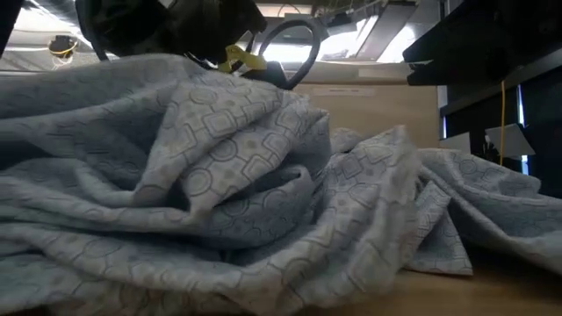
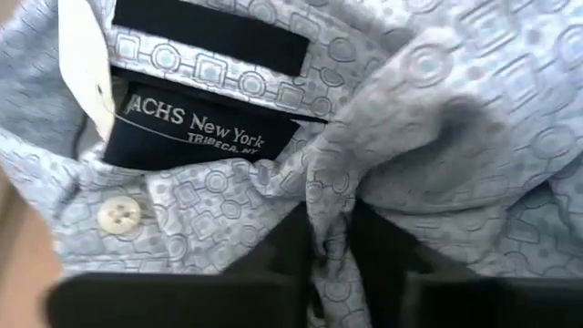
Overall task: Sort clothes
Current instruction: Put the blue polo shirt into the left laundry organizer
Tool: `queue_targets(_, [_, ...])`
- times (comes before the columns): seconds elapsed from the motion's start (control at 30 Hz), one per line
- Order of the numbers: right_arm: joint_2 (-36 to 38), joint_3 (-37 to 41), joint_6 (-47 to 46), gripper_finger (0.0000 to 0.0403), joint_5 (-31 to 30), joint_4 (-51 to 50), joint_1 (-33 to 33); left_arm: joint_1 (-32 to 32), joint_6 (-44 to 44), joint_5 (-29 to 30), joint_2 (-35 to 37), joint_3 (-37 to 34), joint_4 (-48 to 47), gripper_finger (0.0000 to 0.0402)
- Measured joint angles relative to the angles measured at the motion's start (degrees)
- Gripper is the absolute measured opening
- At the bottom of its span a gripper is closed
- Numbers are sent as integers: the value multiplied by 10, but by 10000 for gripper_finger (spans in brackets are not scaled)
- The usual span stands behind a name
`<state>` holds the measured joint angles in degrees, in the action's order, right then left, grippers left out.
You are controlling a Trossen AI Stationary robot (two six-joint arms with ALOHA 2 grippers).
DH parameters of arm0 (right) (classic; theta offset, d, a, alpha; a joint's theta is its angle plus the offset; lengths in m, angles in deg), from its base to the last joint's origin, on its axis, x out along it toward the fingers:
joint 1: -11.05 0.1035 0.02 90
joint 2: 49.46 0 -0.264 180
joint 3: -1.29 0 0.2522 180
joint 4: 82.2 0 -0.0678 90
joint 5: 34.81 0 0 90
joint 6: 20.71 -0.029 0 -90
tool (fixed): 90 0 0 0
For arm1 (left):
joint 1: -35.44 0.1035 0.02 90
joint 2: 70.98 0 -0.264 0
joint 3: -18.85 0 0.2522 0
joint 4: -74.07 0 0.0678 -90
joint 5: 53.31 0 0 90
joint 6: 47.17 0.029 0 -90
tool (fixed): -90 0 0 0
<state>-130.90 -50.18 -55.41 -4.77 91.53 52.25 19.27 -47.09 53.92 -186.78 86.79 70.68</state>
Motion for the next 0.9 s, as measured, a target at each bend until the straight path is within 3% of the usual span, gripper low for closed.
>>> queue_targets(0.07, [-3,0,0,316,0,0,-2,-1,20,23,-1,0,-1,27])
queue_targets(0.13, [-3,0,0,316,4,0,-5,-2,26,53,-2,-1,-3,12])
queue_targets(0.3, [-3,0,0,316,10,0,-8,-13,49,155,-3,-2,-20,9])
queue_targets(0.6, [-3,0,0,316,11,0,-8,-45,81,222,36,-7,-45,4])
queue_targets(0.9, [-3,0,0,316,11,1,-8,-85,153,360,121,-8,-78,3])
